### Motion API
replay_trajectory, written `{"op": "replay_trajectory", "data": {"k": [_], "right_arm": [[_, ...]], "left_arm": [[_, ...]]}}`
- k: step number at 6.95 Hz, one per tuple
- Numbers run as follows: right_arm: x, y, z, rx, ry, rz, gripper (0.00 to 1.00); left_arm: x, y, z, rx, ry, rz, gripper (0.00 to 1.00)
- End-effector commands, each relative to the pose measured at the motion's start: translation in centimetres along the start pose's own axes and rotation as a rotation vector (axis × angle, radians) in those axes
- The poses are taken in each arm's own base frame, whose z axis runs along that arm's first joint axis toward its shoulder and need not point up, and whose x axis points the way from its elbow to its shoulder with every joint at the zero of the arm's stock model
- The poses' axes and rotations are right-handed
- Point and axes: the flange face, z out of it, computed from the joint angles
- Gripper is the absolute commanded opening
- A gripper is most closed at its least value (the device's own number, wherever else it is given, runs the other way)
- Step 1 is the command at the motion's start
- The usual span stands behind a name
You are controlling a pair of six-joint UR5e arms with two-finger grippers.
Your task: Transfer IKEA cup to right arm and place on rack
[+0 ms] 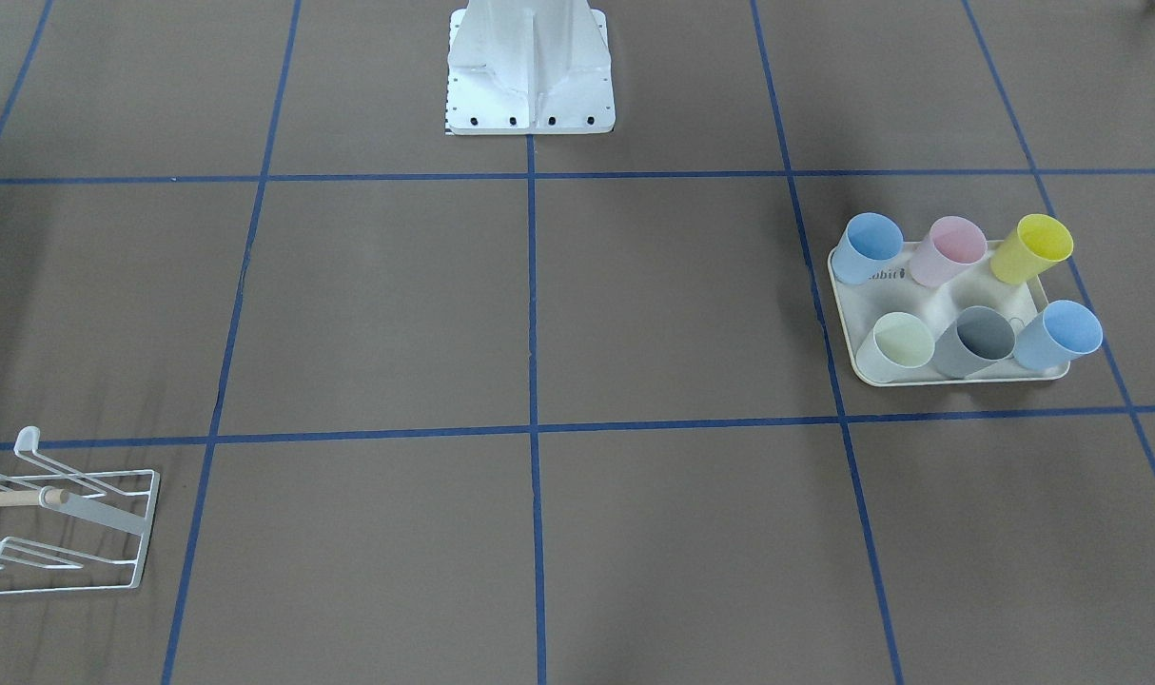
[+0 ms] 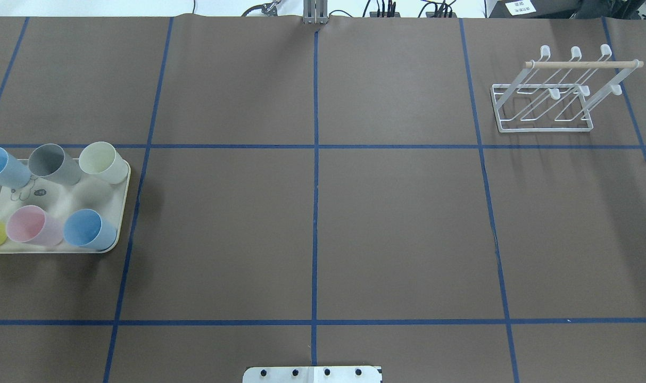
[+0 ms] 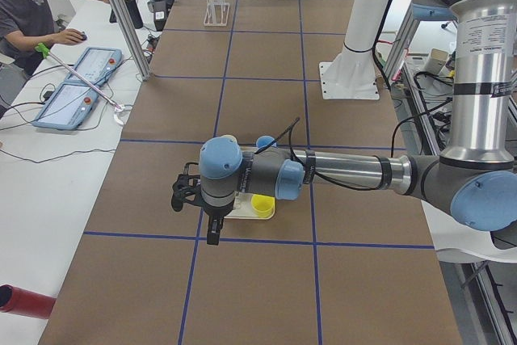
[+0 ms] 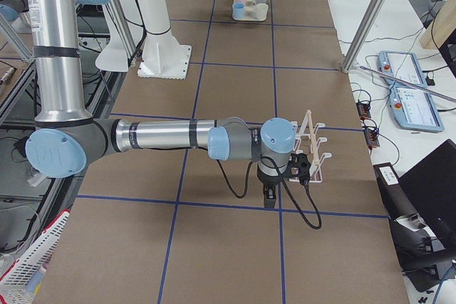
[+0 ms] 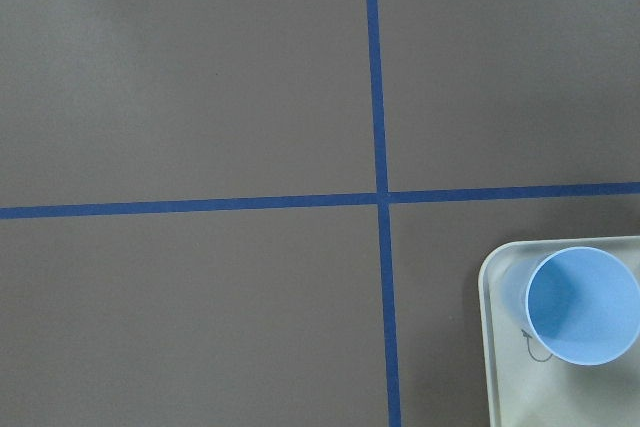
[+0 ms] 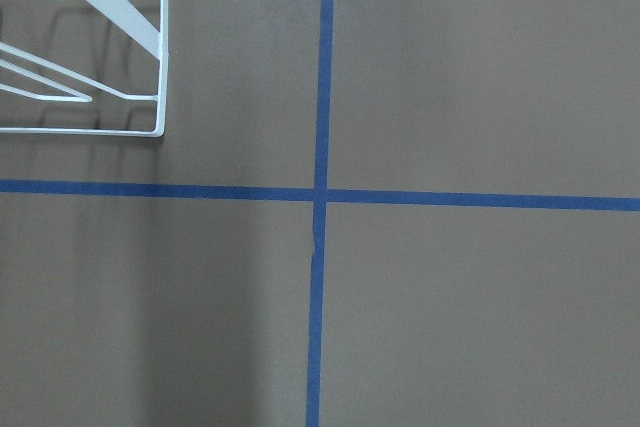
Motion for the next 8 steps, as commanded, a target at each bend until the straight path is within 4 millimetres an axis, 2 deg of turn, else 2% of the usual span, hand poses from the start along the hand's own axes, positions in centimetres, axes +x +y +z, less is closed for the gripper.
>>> {"op": "replay_trajectory", "data": {"k": [1,7,8], "right_arm": [[-0.34,-0.21,-0.36,0.008,0.0,-0.01,1.0],[-0.43,-0.41,-0.46,0.01,0.0,-0.008,1.0],[-1.25,-0.98,-1.34,0.027,0.0,-0.025,1.0]], "left_arm": [[0.0,0.0,-0.01,0.0,0.0,0.0,1.0],[0.05,0.0,-0.05,0.0,0.002,0.0,1.0],[0.25,-0.11,-0.34,0.004,0.003,0.002,1.0]]}}
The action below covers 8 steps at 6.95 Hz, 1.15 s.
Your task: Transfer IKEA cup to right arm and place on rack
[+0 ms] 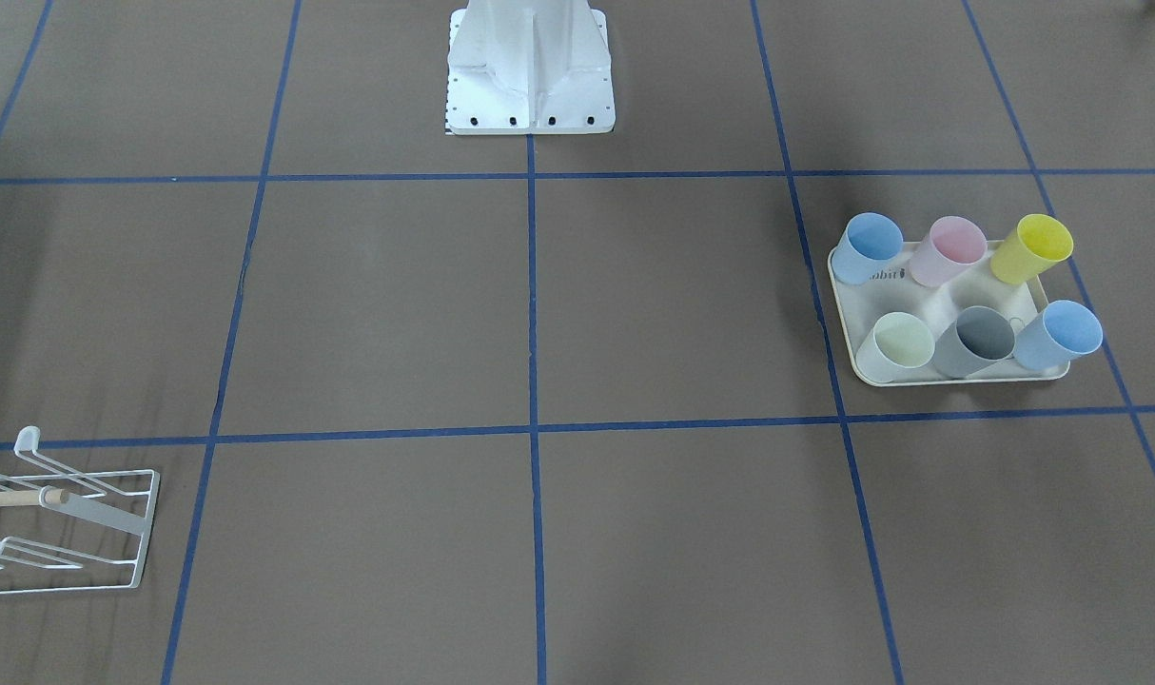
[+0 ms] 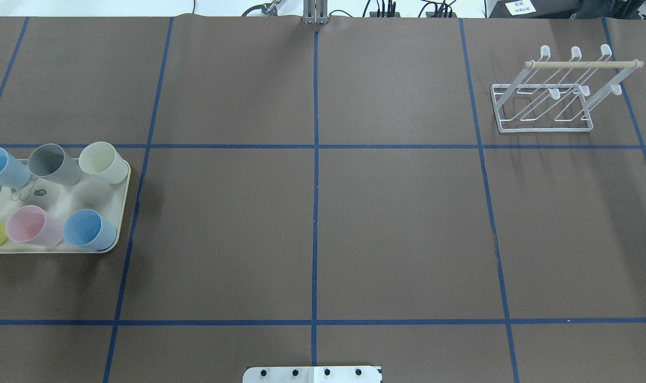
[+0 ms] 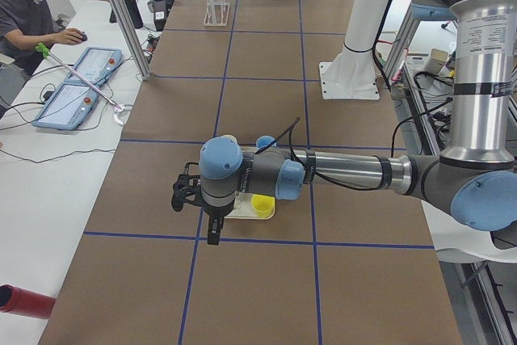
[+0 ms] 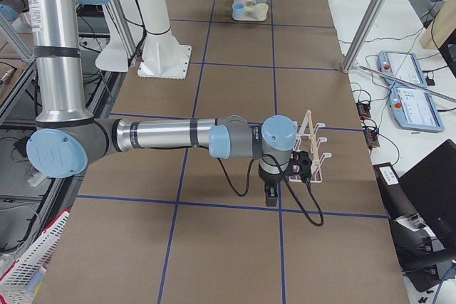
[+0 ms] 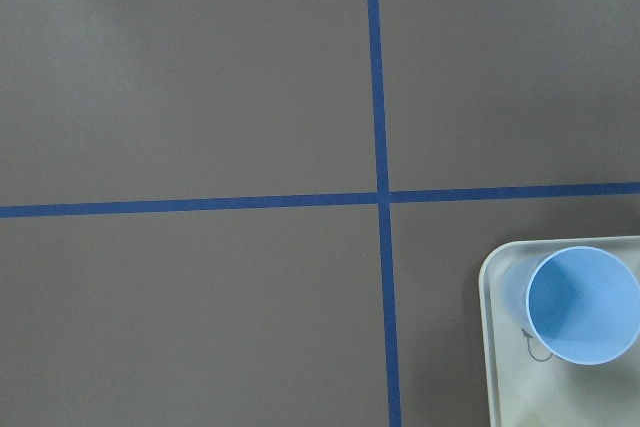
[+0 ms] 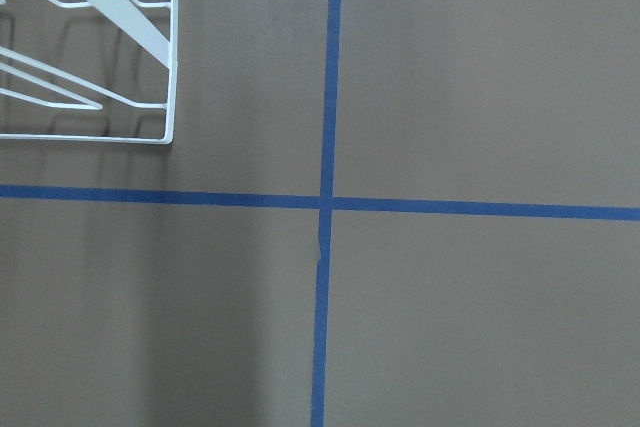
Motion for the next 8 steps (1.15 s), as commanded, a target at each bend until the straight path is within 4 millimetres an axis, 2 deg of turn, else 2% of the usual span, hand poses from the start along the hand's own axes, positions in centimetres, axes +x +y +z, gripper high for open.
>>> {"op": "replay_trajectory", "data": {"k": [1,2,4,6,7,8], "right_arm": [[-1.1,-0.9,-1.2,0.024,0.0,-0.023,1.0],[-2.0,-1.1,-2.1,0.042,-0.002,-0.039,1.0],[-2.9,-0.7,-2.9,0.06,-0.007,-0.005,1.0],[-3.7,-0.1,-3.5,0.069,-0.037,0.017,1.0],[-4.1,-0.1,-3.6,0.065,-0.077,0.019,1.0],[-4.5,0.0,-3.7,0.063,-0.103,0.031,1.0]], "left_arm": [[0.9,-0.1,-1.1,0.016,0.0,0.005,1.0],[1.8,0.3,-2.0,0.032,0.0,0.015,1.0],[1.5,2.6,-1.3,0.026,0.043,-0.099,1.0],[0.2,7.4,0.7,0.056,0.053,-0.131,1.0],[1.2,9.5,2.7,0.05,0.067,-0.141,1.0],[2.8,10.0,4.2,0.037,0.083,-0.178,1.0]]}}
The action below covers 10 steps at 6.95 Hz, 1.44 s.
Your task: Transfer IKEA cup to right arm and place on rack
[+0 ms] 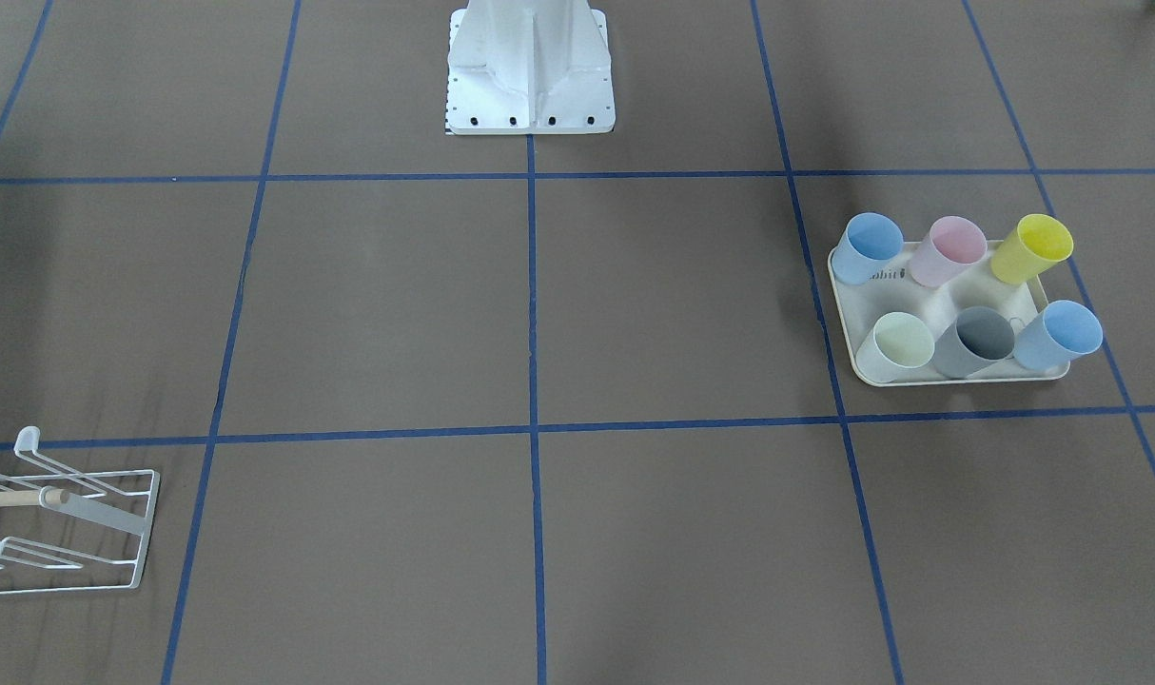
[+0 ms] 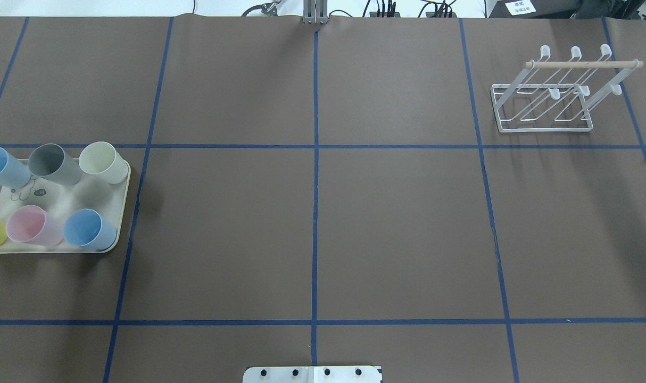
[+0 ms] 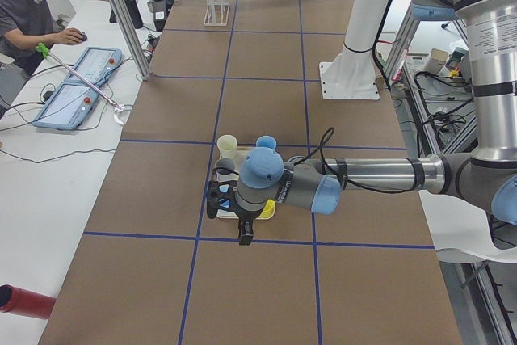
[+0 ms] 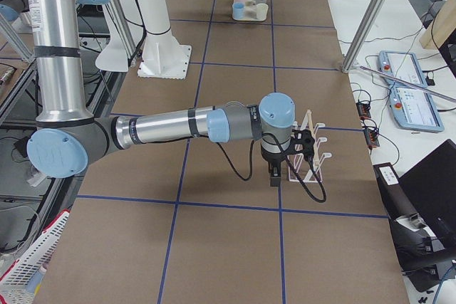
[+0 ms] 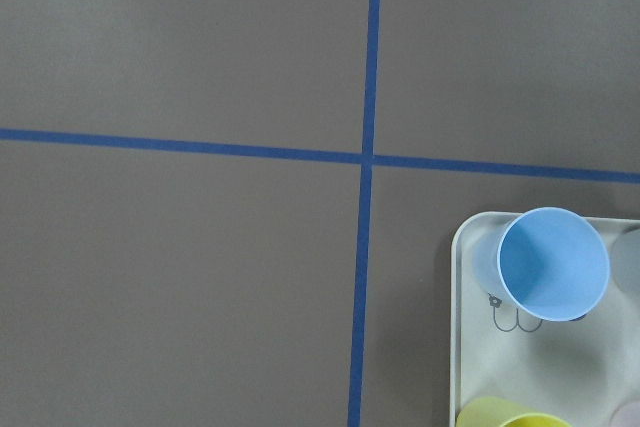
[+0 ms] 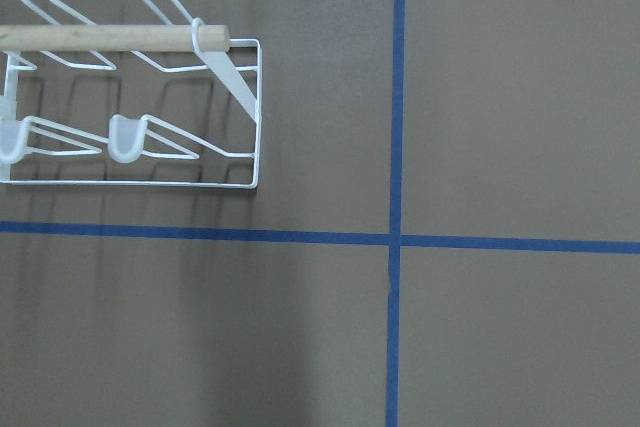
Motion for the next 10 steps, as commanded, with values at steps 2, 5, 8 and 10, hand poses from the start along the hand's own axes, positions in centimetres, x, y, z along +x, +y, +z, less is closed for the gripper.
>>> {"op": "replay_trajectory", "data": {"k": [2,5,8,10], "right_arm": [[-1.5,0.9,-1.1,0.016,-0.043,-0.005,1.0],[-2.2,1.3,-1.8,0.027,-0.052,-0.018,1.0],[-2.3,1.3,-1.8,0.027,-0.055,-0.018,0.99],[-2.3,1.3,-1.8,0.026,-0.061,-0.018,0.99]], "left_arm": [[2.9,4.1,4.5,-0.05,0.03,-0.063,1.0],[5.1,4.4,7.2,-0.071,-0.007,-0.065,1.0],[6.3,2.3,9.6,-0.09,-0.003,-0.04,0.99],[6.7,2.5,10.4,-0.108,-0.004,-0.027,0.98]]}}
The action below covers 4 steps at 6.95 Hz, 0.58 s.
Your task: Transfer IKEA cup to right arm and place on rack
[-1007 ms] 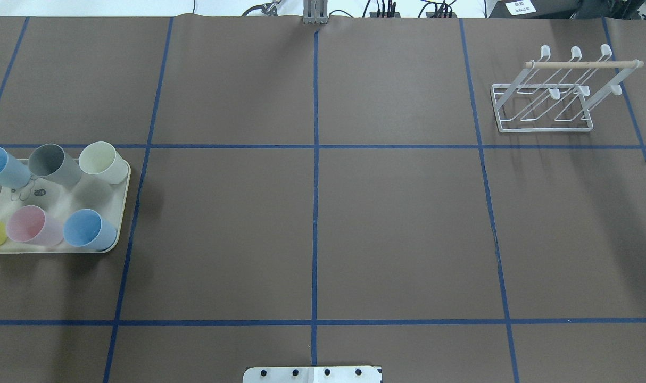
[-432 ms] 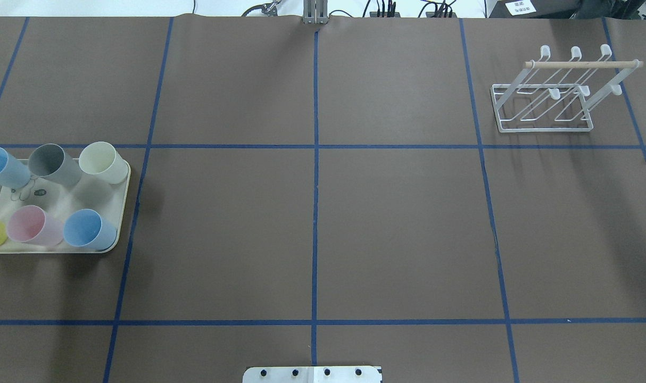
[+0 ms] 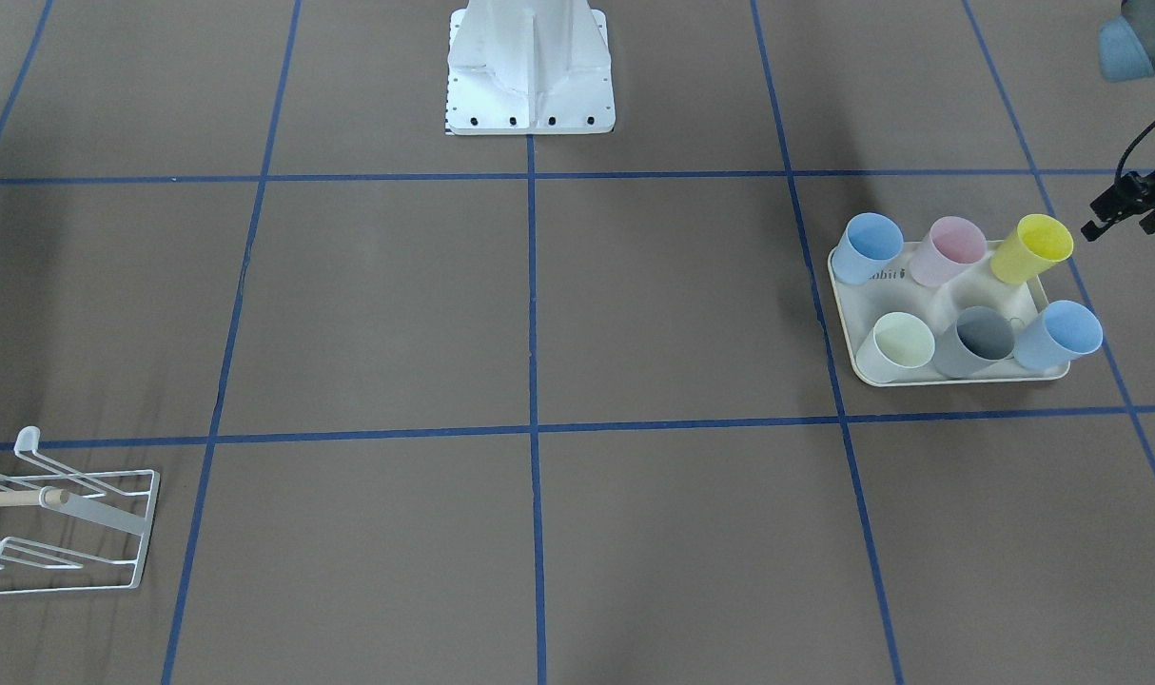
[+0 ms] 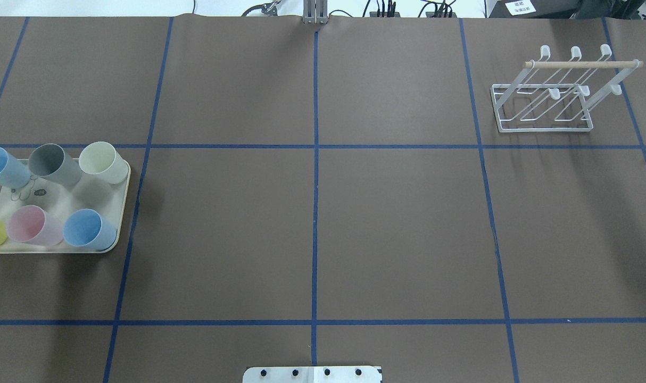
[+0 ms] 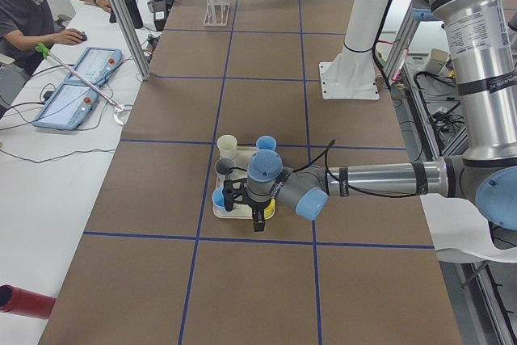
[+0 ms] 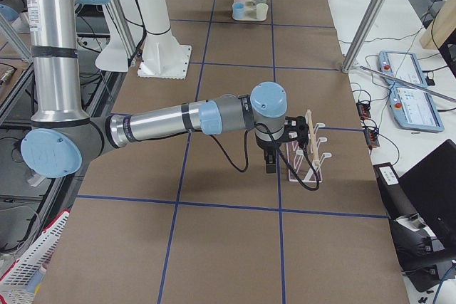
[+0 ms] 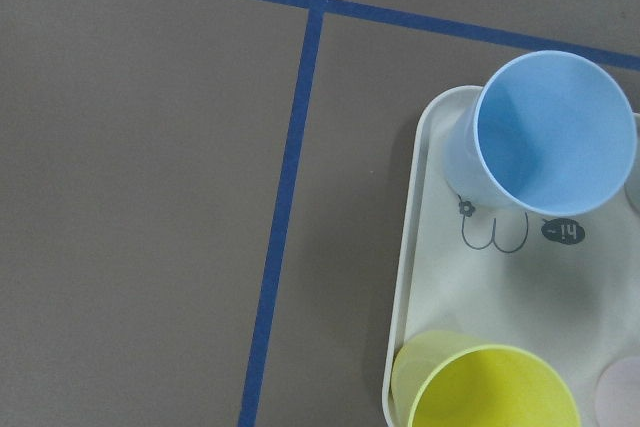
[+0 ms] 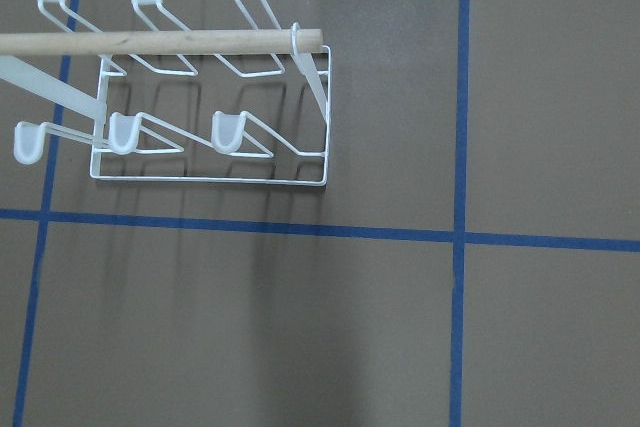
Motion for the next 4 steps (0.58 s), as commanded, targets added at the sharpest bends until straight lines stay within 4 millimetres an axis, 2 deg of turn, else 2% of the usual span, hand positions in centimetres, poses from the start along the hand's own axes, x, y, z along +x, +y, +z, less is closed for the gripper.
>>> {"op": "replay_trajectory", "data": {"k": [1,4], "right_arm": [[0.0,0.1,0.1,-0.002,-0.004,0.002,0.99],[-0.1,0.0,0.0,-0.002,-0.011,0.001,0.99]], "left_arm": [[0.4,0.1,1.0,-0.02,-0.003,0.013,0.98],[1.1,0.5,2.3,-0.051,-0.006,0.034,0.94]]}}
